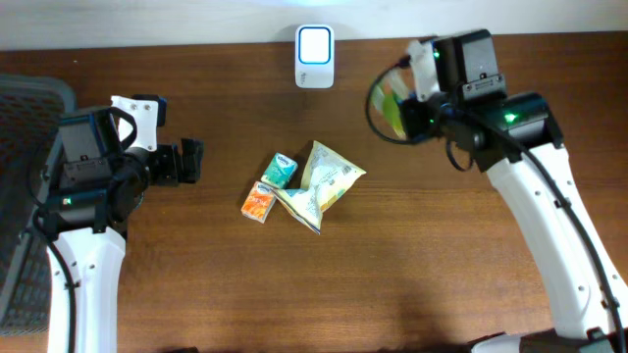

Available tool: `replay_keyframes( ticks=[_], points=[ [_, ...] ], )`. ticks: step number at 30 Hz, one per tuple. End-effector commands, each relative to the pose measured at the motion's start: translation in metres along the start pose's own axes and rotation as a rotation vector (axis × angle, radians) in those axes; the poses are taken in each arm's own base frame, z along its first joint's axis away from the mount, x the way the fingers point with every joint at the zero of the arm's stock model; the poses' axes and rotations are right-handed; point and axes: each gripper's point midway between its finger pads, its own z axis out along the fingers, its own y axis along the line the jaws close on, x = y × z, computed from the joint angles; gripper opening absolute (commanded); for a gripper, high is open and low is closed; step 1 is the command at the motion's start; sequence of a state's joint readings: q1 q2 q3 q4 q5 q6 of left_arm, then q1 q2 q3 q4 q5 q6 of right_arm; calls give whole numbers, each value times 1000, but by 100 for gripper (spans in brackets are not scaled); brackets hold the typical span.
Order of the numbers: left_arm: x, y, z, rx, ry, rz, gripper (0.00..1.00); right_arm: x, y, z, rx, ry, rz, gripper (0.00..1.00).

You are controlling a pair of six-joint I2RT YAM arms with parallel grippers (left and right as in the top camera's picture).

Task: Scan the item barcode
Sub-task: 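Carry the green tea pack right and release it on the table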

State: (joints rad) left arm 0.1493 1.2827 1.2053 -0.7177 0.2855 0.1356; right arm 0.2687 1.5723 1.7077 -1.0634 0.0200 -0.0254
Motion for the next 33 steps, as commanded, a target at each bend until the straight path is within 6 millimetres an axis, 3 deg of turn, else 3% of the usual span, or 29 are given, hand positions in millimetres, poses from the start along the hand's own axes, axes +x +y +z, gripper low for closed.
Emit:
replay_keyframes(
  ticks=[1, 4, 6, 10, 13, 15, 18, 20, 21, 24, 27, 28, 30, 33],
  points=[
    [-4, -2, -4, 10, -13, 17, 99, 35, -29, 19, 41, 127, 215, 4],
    [-4, -2, -4, 10, -13, 17, 99, 93, -77, 57, 109, 251, 452, 4],
    [-4, -2, -4, 10, -13, 17, 99, 124, -95, 83, 81, 266, 542, 4],
    [-4, -2, -4, 10, -13, 17, 99, 138, -64, 88, -79, 325, 442, 9],
    [-4, -2, -4, 10, -13, 17, 99, 184, -13, 87, -220, 499, 299, 28],
    [-4, -2, -4, 10, -13, 17, 99, 224, 4, 90, -239, 608, 270, 31],
    [-4, -2, -4, 10, -13, 17, 99, 260, 4, 94, -200, 688, 310, 32],
    [-4, -2, -4, 10, -13, 17, 99, 283, -40, 97, 153, 723, 447, 35],
    [-4, -2, -4, 10, -13, 17, 99, 285, -52, 98, 236, 711, 485, 36],
    [-4, -2, -4, 10, -13, 17, 99, 281, -72, 112, 270, 658, 555, 36],
    [-3, -2, -4, 10, -13, 17, 99, 281, -107, 149, 303, 580, 652, 36],
    [-4, -2, -4, 10, -13, 17, 99, 273, -111, 163, 286, 528, 668, 36],
    [-4, -2, -4, 10, -13, 17, 99, 236, -124, 185, 259, 345, 671, 36],
    [-4, -2, -4, 10, -13, 17, 99, 204, -141, 192, 278, 191, 772, 36]
  ],
)
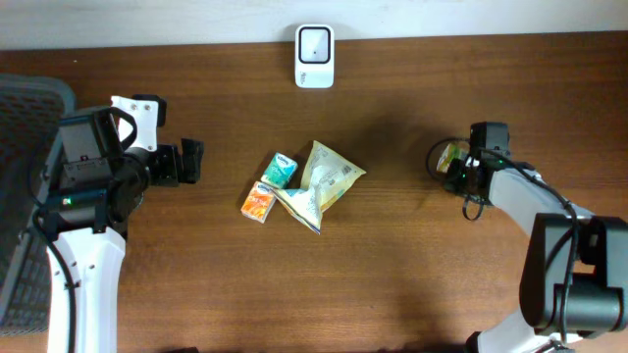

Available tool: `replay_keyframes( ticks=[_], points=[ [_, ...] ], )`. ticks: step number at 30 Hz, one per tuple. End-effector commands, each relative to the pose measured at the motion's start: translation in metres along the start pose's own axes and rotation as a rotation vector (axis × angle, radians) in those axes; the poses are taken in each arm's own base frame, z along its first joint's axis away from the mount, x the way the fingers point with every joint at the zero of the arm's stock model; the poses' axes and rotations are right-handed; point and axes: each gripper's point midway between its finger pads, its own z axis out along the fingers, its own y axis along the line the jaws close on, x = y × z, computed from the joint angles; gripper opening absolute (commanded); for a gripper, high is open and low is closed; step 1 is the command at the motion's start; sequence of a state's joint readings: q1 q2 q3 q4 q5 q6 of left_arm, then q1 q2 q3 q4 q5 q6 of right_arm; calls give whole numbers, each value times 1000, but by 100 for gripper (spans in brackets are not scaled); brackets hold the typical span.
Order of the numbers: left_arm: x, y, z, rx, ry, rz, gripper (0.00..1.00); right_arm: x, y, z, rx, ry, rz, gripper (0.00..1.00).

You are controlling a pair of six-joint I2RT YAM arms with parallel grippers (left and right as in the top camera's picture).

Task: Scan the item barcode
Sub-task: 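Carry the green tea pack right and release it on the table, then move the right gripper to the yellow snack bag and grasp it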

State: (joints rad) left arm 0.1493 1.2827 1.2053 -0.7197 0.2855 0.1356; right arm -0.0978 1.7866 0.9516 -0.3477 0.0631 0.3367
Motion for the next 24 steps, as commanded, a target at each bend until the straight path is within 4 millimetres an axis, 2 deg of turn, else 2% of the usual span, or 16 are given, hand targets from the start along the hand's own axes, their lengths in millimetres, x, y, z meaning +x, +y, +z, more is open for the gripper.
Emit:
replay_keyframes(
  ticks=[1, 4, 5, 6, 8, 9, 10, 11, 13, 15, 16, 18, 19, 20, 22, 24],
  points=[
    [-4, -2, -4, 10, -15, 17, 99, -19, -4, 3, -18, -54, 182, 36],
    [-4, -2, -4, 10, -15, 17, 99, -58, -20, -6, -33, -151, 395, 35],
    [-4, -2, -4, 10, -15, 17, 99, -70, -32, -7, -39, -186, 456, 35],
    [-4, -2, -4, 10, -15, 17, 99, -71, -33, -8, -67, -175, 459, 35],
    [-4, -2, -4, 10, -15, 17, 99, -61, 17, -30, -293, -57, 281, 34],
    [-4, -2, -4, 10, -15, 17, 99, -53, 52, -52, -402, 6, 212, 35],
    [-4, -2, -4, 10, -15, 17, 99, -46, 79, -65, -470, 54, 167, 35],
    [-4, -2, -4, 10, -15, 17, 99, -34, 116, -82, -544, 97, 73, 30],
    [-4, -2, -4, 10, -15, 17, 99, -17, 195, -124, -621, 108, -136, 26],
    [-4, -2, -4, 10, -15, 17, 99, -10, 240, -149, -550, 71, -290, 26],
    [-4, -2, -4, 10, -15, 17, 99, 2, 261, -152, -494, 67, -358, 26],
    [-4, -2, -4, 10, -15, 17, 99, 35, 284, -137, -479, 119, -414, 25],
    [-4, -2, -4, 10, -15, 17, 99, 46, 289, -126, -466, 151, -416, 25],
    [-4, -2, -4, 10, -15, 17, 99, 68, 295, -105, -440, 206, -438, 24],
    [-4, -2, -4, 10, -15, 17, 99, 89, 296, -78, -397, 276, -424, 18],
    [-4, -2, -4, 10, -15, 17, 99, 107, 292, -63, -373, 343, -430, 17]
  ],
)
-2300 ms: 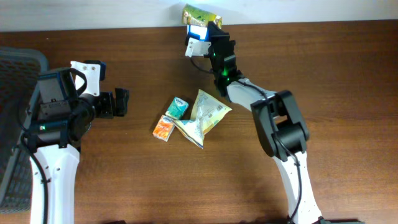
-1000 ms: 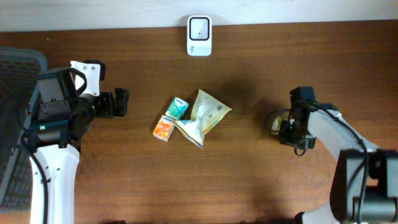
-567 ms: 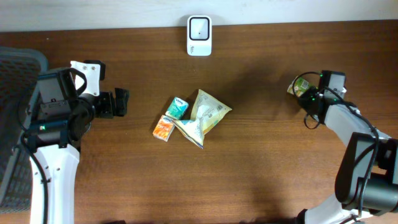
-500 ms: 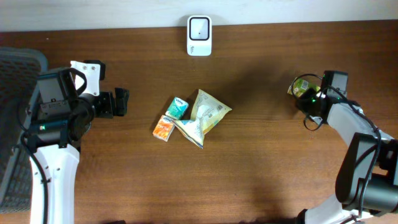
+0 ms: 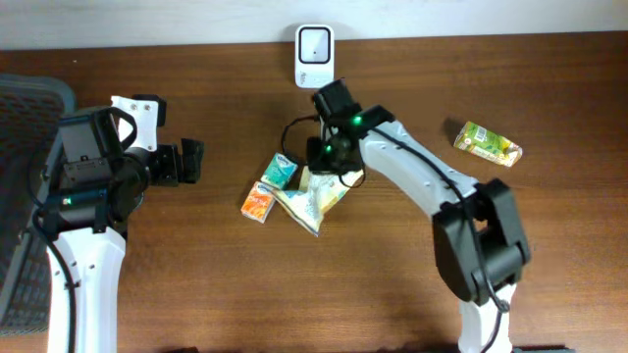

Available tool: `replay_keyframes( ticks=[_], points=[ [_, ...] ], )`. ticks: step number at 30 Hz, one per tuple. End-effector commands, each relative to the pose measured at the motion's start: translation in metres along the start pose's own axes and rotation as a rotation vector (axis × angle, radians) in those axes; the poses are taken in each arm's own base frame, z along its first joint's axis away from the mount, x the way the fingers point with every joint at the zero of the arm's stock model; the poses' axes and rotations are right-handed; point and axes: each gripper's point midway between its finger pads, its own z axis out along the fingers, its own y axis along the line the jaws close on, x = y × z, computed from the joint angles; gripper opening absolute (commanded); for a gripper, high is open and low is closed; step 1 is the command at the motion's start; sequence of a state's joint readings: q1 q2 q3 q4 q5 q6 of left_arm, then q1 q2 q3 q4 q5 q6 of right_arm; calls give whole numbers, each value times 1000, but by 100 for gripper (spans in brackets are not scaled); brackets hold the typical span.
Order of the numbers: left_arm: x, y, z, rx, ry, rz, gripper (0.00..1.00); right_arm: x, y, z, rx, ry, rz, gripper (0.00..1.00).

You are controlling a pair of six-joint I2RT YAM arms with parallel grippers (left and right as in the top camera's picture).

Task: Scan the item barcode
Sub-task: 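Move the right gripper to the yellow snack bag and grasp it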

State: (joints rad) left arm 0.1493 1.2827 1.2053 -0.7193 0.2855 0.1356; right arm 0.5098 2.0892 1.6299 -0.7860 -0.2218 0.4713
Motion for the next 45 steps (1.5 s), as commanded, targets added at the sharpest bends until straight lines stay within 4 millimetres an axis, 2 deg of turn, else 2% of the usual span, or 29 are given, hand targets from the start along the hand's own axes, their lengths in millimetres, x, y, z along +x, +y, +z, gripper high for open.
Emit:
replay_keyframes(
  ticks=[1, 2, 4, 6, 7, 8, 9, 10, 11, 12, 13, 16, 17, 19, 22, 25, 27, 28, 30, 31, 32, 34, 35, 36, 38, 40, 42, 44, 45],
  points=[
    [-4, -2, -4, 10, -14, 17, 99, 22, -5, 25, 28, 94, 24, 17],
    [-4, -2, -4, 10, -14, 17, 99, 34, -11, 40, 54, 144, 43, 17],
    [-4, -2, -4, 10, -14, 17, 99, 46, -17, 55, 59, 201, 58, 17],
    [-4, -2, -4, 10, -14, 17, 99, 40, -15, 53, 55, 183, 51, 20],
    [-4, -2, -4, 10, -14, 17, 99, 31, -12, 47, 39, 166, 12, 30],
    [-4, -2, -4, 10, -14, 17, 99, 20, -7, 35, 25, 150, -25, 32],
    [-4, -2, -4, 10, -14, 17, 99, 7, 6, 12, 5, 131, -81, 38],
    [-4, -2, -4, 10, -14, 17, 99, -1, 32, -10, -74, 127, -162, 40],
    [-4, -2, -4, 10, -14, 17, 99, 1, 60, -24, -162, 135, -225, 44],
    [-4, -2, -4, 10, -14, 17, 99, 15, 83, -22, -200, 158, -276, 48],
    [-4, -2, -4, 10, -14, 17, 99, 32, 93, -10, -195, 190, -306, 48],
    [-4, -2, -4, 10, -14, 17, 99, 80, 100, 16, -166, 305, -345, 48],
    [-4, -2, -4, 10, -14, 17, 99, 99, 97, 21, -144, 357, -349, 47],
    [-4, -2, -4, 10, -14, 17, 99, 111, 80, 19, -71, 413, -331, 47],
    [-4, -2, -4, 10, -14, 17, 99, 111, 5, -2, 210, 490, -235, 47],
    [-4, -2, -4, 10, -14, 17, 99, 89, -61, -23, 456, 463, -152, 47],
    [-4, -2, -4, 10, -14, 17, 99, 62, -114, -39, 555, 414, -66, 47],
    [-4, -2, -4, 10, -14, 17, 99, 57, -124, -43, 561, 404, -41, 47],
    [-4, -2, -4, 10, -14, 17, 99, 38, -158, -62, 539, 349, 75, 47],
    [-4, -2, -4, 10, -14, 17, 99, 30, -158, -66, 465, 331, 102, 47],
    [-4, -2, -4, 10, -14, 17, 99, 13, -136, -71, 264, 278, 94, 47],
    [-4, -2, -4, 10, -14, 17, 99, -15, -107, -79, 114, 167, 64, 45],
    [-4, -2, -4, 10, -14, 17, 99, -24, -94, -78, 56, 132, 53, 38],
    [-4, -2, -4, 10, -14, 17, 99, -25, -93, -72, 57, 131, 74, 34],
    [-4, -2, -4, 10, -14, 17, 99, -24, -97, -67, 78, 139, 109, 33],
    [-4, -2, -4, 10, -14, 17, 99, -11, -95, -55, 88, 183, 112, 29],
    [-4, -2, -4, 10, -14, 17, 99, 14, -100, -23, 102, 233, 120, 29],
    [-4, -2, -4, 10, -14, 17, 99, 36, -125, -2, 170, 261, 155, 29],
    [-4, -2, -4, 10, -14, 17, 99, 43, -141, 0, 222, 276, 171, 29]
  ],
)
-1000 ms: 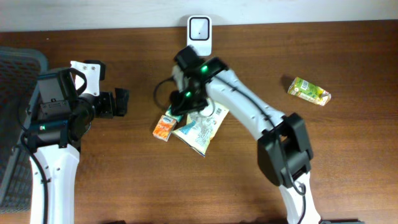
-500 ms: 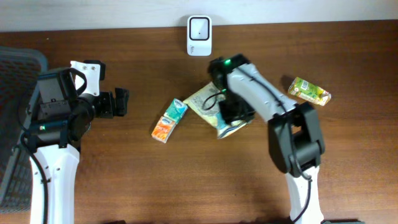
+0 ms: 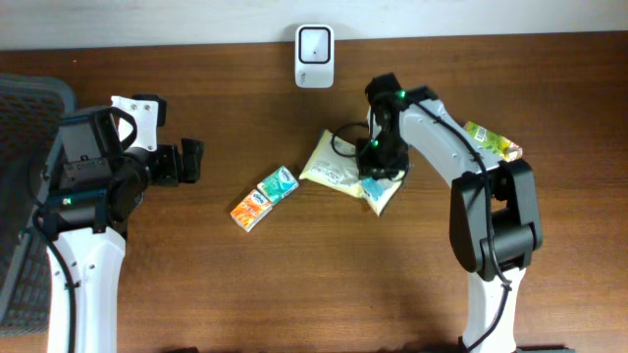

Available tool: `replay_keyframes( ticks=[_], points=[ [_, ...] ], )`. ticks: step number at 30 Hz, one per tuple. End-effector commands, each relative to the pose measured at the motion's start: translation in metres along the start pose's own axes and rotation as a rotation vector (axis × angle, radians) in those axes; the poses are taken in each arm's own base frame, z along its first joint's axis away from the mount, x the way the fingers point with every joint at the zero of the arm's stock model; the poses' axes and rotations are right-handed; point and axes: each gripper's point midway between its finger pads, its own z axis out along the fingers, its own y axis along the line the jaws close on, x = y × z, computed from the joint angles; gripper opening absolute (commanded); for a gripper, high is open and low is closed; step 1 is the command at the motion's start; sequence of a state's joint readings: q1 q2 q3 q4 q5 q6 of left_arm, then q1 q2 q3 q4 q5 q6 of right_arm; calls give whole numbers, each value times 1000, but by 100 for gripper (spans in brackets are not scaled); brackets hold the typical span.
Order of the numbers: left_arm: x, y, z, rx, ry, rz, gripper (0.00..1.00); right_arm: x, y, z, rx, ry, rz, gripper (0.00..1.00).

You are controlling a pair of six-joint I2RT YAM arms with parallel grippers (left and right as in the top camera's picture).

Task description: Scan the item barcode

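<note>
A white scanner (image 3: 314, 57) stands at the table's far edge. A pale yellow snack bag (image 3: 334, 165) lies right of the table's middle, its blue-printed end (image 3: 381, 193) pointing right. My right gripper (image 3: 374, 169) is down on that right part of the bag and looks shut on it; the fingers themselves are hidden under the wrist. A green juice carton (image 3: 494, 143) lies at the right, partly behind the right arm. My left gripper (image 3: 193, 162) hovers at the left, open and holding nothing.
A teal carton (image 3: 278, 183) and an orange carton (image 3: 250, 209) lie side by side left of the bag. A dark mesh chair (image 3: 25, 196) stands beyond the table's left edge.
My right gripper has moved from the top of the pile to the right, and the snack bag has come with it, away from the cartons. The two small cartons have shifted slightly toward the front left.
First my right gripper held the green carton up, right of the scanner. Then it was low at the table's right with it. Then the carton lay there alone and the gripper was on the pile. Now the bag sits right of the cartons. The left arm stayed still.
</note>
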State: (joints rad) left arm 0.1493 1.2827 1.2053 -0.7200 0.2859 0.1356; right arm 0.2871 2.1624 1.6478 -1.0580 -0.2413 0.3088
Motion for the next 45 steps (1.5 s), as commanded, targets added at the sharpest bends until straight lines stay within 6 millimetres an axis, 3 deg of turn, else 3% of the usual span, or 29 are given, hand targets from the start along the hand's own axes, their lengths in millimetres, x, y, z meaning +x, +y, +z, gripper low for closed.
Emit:
replay_keyframes(
  ticks=[1, 2, 3, 5, 8, 10, 11, 12, 13, 14, 16, 18, 20, 23, 26, 29, 31, 32, 34, 36, 37, 39, 42, 45],
  points=[
    [-4, -2, -4, 10, -15, 18, 99, 10, -40, 12, 128, 26, 66, 30],
    [-4, -2, -4, 10, -15, 18, 99, 3, -48, 7, 125, 9, 78, 30],
    [-4, -2, -4, 9, -15, 18, 99, -19, -54, -2, 107, -57, 7, 36],
    [-4, -2, -4, 10, -15, 18, 99, -56, -49, -9, 98, -196, -246, 49],
    [-4, -2, -4, 9, -15, 18, 99, -73, -39, -20, 97, -254, -417, 50],
    [-4, -2, -4, 10, -15, 18, 99, -79, 6, -65, -96, -300, -413, 48],
    [-4, -2, -4, 10, -15, 18, 99, -82, 17, -74, -141, -319, -380, 43],
    [-4, -2, -4, 9, -15, 18, 99, -88, 24, -77, -171, -335, -266, 28],
    [-4, -2, -4, 10, -15, 18, 99, -86, 30, -69, -191, -315, -162, 18],
    [-4, -2, -4, 9, -15, 18, 99, -79, 33, -51, -179, -269, -59, 16],
    [-4, -2, -4, 9, -15, 18, 99, -61, 40, -1, -114, -182, 99, 20],
    [-4, -2, -4, 10, -15, 17, 99, -52, 46, 14, -101, -143, 98, 24],
    [-4, -2, -4, 10, -15, 18, 99, -44, 47, 15, -95, -116, 61, 27],
    [-4, -2, -4, 9, -15, 18, 99, -25, 33, 14, -51, -35, -118, 37],
    [-4, -2, -4, 10, -15, 18, 99, -15, 24, -10, -37, 15, -274, 39],
    [-4, -2, -4, 9, -15, 18, 99, -15, 58, -87, -237, -36, -306, 43],
    [-4, -2, -4, 10, -15, 18, 99, -30, 37, -118, -261, -106, -224, 45],
    [-4, -2, -4, 9, -15, 18, 99, -40, -4, -128, -258, -125, -129, 50],
    [-4, -2, -4, 9, -15, 18, 99, -46, -66, -126, -255, -134, -53, 66],
    [-4, -2, -4, 9, -15, 18, 99, -49, -101, -112, -286, -157, -41, 84],
    [-4, -2, -4, 9, -15, 18, 99, -50, -108, -97, -316, -169, -60, 87],
    [-4, -2, -4, 10, -15, 18, 99, -51, -102, -77, -371, -185, -73, 90],
    [-4, -2, -4, 9, -15, 18, 99, -52, -73, -54, -536, -227, -124, 92],
    [-4, -2, -4, 9, -15, 18, 99, -51, -54, -23, -531, -214, -97, 87]
  ],
)
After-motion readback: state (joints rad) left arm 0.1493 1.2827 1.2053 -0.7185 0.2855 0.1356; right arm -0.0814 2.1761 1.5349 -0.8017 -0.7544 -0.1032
